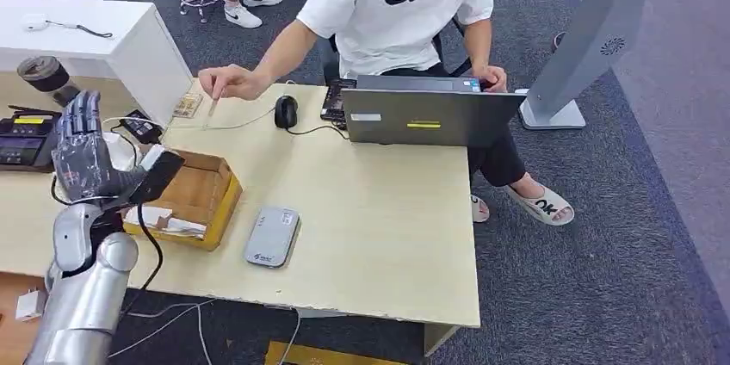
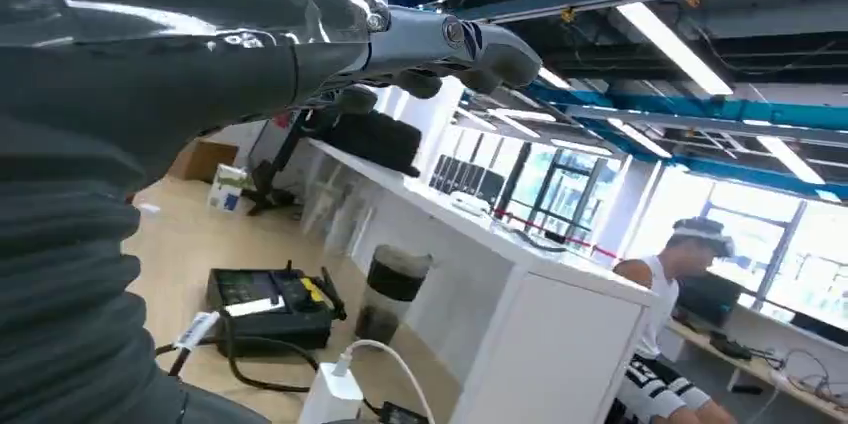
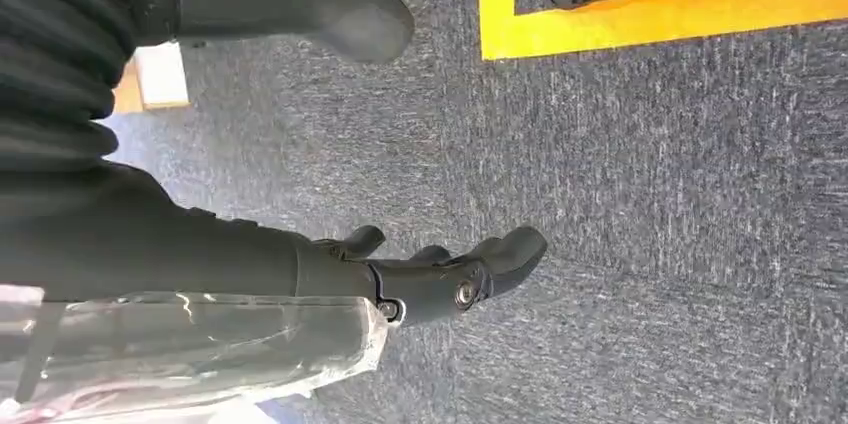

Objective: Pass the card to the sensor for recognition and then transmit it.

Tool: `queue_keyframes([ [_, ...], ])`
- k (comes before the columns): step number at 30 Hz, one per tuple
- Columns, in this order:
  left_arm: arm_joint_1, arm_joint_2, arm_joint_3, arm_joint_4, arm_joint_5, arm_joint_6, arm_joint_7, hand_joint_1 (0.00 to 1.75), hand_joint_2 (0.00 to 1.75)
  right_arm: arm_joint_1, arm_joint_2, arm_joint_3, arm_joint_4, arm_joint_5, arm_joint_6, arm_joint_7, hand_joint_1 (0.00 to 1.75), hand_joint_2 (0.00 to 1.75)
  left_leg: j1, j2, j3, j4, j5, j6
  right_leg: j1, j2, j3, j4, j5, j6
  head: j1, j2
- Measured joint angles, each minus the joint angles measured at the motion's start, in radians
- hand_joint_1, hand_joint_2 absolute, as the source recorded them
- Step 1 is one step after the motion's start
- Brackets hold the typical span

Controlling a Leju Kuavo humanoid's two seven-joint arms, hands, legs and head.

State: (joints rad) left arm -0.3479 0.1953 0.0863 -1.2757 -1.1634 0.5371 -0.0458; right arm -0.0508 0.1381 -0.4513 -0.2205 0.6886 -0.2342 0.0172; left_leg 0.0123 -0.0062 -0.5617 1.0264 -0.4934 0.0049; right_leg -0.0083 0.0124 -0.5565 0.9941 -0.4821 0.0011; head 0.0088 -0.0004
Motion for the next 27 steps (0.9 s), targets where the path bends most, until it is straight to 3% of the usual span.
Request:
queue_keyframes([
  [11,-0.014,0.000,-0.035,0.001,-0.026,0.000,0.018,0.00,1.75,0.000,0.000,0.000,0.002,0.001,0.001,0.006,0.00,1.75,0.000,0.001,0.000,0.000,0.000,0.000,0.000,0.001,-0.001,0.000,0.000,0.000,0.000,0.000],
  [15,-0.049,0.000,-0.118,0.018,-0.139,0.005,0.056,0.00,1.75,0.001,-0.001,0.000,0.007,0.018,0.001,0.014,0.00,1.75,0.000,0.001,-0.001,0.000,0.000,0.000,0.000,0.001,-0.001,0.000,0.000,0.000,0.000,0.000],
  [27,-0.051,0.000,-0.141,0.022,-0.149,0.005,0.057,0.00,1.75,0.002,0.000,0.000,0.008,0.018,0.003,0.014,0.00,1.75,0.000,0.001,-0.001,0.000,0.000,0.000,0.000,0.001,-0.001,0.000,0.000,0.000,0.000,0.000],
])
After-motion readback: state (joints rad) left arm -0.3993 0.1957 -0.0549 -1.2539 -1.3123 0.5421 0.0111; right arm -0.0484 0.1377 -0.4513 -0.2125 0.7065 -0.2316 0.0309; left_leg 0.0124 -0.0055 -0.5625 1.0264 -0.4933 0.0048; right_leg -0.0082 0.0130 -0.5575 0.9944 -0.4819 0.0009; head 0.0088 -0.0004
